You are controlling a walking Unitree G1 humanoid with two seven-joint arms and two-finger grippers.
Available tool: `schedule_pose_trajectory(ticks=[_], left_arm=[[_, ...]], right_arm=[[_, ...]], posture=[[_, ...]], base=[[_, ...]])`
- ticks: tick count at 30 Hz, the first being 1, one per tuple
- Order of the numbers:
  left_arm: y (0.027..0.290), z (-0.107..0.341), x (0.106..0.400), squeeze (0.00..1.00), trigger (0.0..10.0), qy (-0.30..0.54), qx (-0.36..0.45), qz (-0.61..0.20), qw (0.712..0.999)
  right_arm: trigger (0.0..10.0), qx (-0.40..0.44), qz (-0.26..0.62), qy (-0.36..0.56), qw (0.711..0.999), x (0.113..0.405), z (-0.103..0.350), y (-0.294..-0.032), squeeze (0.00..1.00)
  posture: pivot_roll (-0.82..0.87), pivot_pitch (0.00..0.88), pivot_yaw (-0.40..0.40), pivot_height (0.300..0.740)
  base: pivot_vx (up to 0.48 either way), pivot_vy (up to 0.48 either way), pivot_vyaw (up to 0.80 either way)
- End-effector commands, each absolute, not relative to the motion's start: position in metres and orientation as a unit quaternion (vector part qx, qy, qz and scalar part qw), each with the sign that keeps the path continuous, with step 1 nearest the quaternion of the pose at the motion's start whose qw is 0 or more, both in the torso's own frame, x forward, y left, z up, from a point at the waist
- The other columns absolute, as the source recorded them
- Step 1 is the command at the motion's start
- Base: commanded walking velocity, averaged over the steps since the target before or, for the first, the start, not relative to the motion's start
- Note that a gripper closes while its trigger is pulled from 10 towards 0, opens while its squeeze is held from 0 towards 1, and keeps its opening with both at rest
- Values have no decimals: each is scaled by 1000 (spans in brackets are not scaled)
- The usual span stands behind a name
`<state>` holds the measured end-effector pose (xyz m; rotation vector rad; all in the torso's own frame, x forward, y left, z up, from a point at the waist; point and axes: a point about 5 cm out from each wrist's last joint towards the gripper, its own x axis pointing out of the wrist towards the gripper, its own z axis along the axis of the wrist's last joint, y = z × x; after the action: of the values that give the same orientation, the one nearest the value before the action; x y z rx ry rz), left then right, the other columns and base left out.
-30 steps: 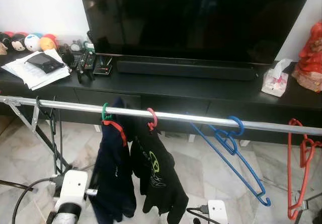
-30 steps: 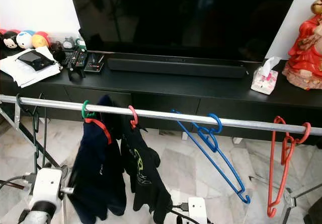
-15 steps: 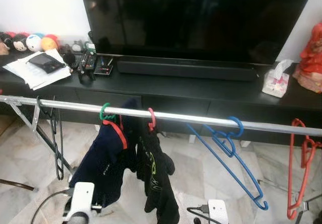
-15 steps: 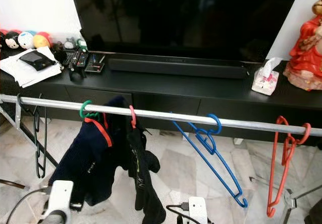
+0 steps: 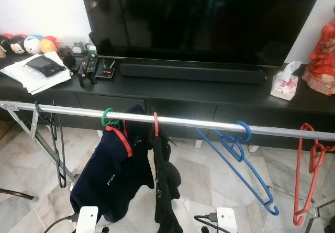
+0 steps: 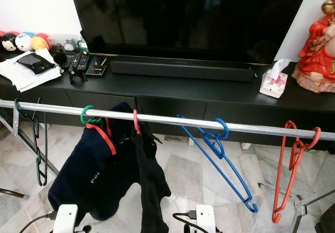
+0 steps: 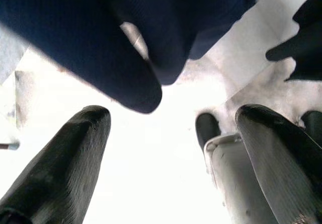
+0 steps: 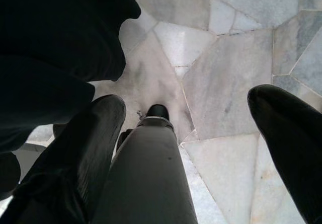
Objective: Hang hanger
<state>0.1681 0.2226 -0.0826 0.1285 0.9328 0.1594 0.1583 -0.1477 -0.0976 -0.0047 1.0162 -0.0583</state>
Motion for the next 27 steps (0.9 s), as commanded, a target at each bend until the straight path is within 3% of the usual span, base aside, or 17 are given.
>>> schedule_pose_trajectory(ticks=[1,6,12,19,27], left_arm=[[223,-82,169,0,10000,450,66,77,887],[218,-82,172,0,10000,448,66,70,889],[214,-83,172,0,10000,449,64,66,889],[213,-85,170,0,10000,453,64,63,887],[211,-87,166,0,10000,458,58,64,884]], right_arm=[[10000,3,-34,490,871,156,-99,-148,0],[10000,3,-34,491,870,155,-99,-147,0],[10000,3,-35,492,870,155,-99,-147,0],[10000,1,-45,495,868,149,-100,-170,0],[10000,0,-47,498,866,146,-101,-174,0]], posture=[[-127,0,-18,740],[-127,0,-18,740],[-131,0,-15,740],[-125,0,-20,740],[-127,0,-23,740]], base=[[0,0,0],[0,0,0],[-297,0,0],[-329,0,0],[-369,0,0]])
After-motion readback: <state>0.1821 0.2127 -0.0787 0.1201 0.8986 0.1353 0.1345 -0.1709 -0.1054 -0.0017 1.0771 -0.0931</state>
